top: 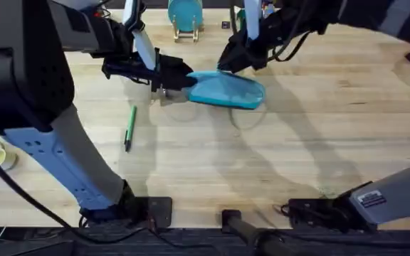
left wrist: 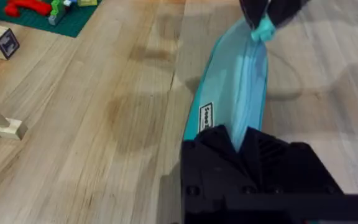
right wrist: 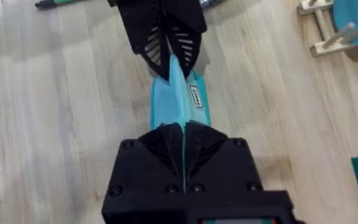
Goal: Unzip the bag, pick up the pens from the table one at a time and place them inside, then zip the bag closed.
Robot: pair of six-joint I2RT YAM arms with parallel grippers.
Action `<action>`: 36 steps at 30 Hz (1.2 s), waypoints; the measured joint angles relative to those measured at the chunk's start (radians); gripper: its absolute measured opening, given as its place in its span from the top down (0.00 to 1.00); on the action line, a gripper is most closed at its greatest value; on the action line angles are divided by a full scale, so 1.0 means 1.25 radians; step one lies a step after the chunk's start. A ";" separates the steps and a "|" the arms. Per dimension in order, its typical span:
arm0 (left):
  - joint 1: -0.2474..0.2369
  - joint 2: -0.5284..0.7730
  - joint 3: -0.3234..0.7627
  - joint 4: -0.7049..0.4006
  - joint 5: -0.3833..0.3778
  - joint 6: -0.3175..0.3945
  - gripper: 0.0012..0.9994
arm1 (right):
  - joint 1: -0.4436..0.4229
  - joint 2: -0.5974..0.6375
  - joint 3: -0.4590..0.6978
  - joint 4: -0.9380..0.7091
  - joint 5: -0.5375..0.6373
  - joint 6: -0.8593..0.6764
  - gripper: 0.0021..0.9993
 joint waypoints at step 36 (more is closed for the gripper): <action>0.001 0.000 0.000 0.000 0.000 0.000 0.96 | 0.088 0.082 0.000 0.228 -0.008 0.081 0.97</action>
